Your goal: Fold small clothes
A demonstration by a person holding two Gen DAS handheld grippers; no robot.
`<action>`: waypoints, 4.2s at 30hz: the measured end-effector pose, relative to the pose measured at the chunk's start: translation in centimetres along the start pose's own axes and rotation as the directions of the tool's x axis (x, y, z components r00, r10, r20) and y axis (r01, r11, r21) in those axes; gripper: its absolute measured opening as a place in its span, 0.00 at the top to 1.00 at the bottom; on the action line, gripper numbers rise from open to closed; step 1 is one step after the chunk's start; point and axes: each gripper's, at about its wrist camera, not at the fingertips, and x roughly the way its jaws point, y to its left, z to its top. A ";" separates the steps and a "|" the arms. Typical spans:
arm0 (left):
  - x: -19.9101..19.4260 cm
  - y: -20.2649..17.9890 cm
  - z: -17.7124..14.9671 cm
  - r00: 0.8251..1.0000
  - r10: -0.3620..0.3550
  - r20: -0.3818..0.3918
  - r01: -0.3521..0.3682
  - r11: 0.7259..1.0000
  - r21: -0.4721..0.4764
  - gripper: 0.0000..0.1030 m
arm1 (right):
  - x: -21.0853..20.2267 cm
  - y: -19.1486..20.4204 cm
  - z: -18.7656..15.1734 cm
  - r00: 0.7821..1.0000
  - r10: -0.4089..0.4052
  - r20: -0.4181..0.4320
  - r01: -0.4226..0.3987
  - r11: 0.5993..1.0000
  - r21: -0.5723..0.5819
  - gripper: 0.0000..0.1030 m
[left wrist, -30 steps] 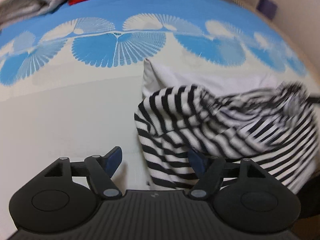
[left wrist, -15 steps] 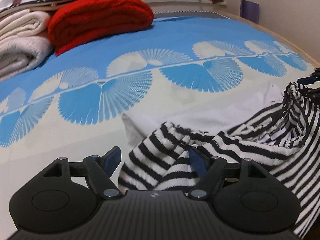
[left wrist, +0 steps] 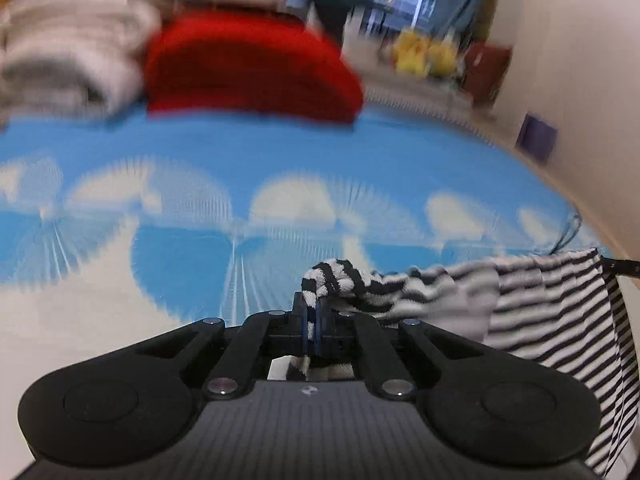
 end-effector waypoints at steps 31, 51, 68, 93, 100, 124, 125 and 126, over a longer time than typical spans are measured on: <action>-8.7 1.9 -10.3 0.894 0.125 -0.430 -0.275 0.911 -0.306 0.51 | -9.7 -3.8 -8.6 0.915 -0.040 -0.402 0.153 0.956 0.252 0.52; -8.8 0.4 -10.2 0.915 0.125 -0.383 -0.221 0.950 -0.218 0.98 | -11.0 -2.2 -9.0 0.940 0.003 -0.341 0.079 0.971 0.227 0.88; -11.1 -1.7 -9.5 0.939 0.210 -0.273 -0.249 0.962 -0.116 0.86 | -12.1 -2.4 -10.5 0.877 -0.369 -0.308 0.419 0.901 0.114 0.73; -5.7 -5.0 -7.8 0.925 0.130 -0.356 -0.191 0.971 -0.143 0.58 | -10.7 -0.3 -10.2 0.912 -0.275 -0.303 0.310 0.948 0.071 0.64; -3.5 -3.2 -7.7 0.876 0.206 -0.437 -0.312 0.932 -0.186 0.57 | -11.0 5.2 -7.3 0.971 -0.203 -0.130 0.197 0.979 -0.058 0.63; -6.3 -3.0 -4.4 0.963 0.086 -0.257 -0.135 0.975 -0.178 0.56 | -2.2 10.1 -4.0 0.938 -0.175 -0.299 0.140 0.981 -0.135 0.58; -6.2 -3.7 -4.4 0.965 0.073 -0.254 -0.113 0.983 -0.147 0.56 | -2.8 9.2 -3.8 0.941 -0.174 -0.291 0.141 0.981 -0.133 0.57; -6.1 -4.4 -4.4 0.966 0.061 -0.251 -0.093 0.989 -0.119 0.56 | -3.6 8.3 -3.9 0.939 -0.182 -0.291 0.149 0.980 -0.133 0.56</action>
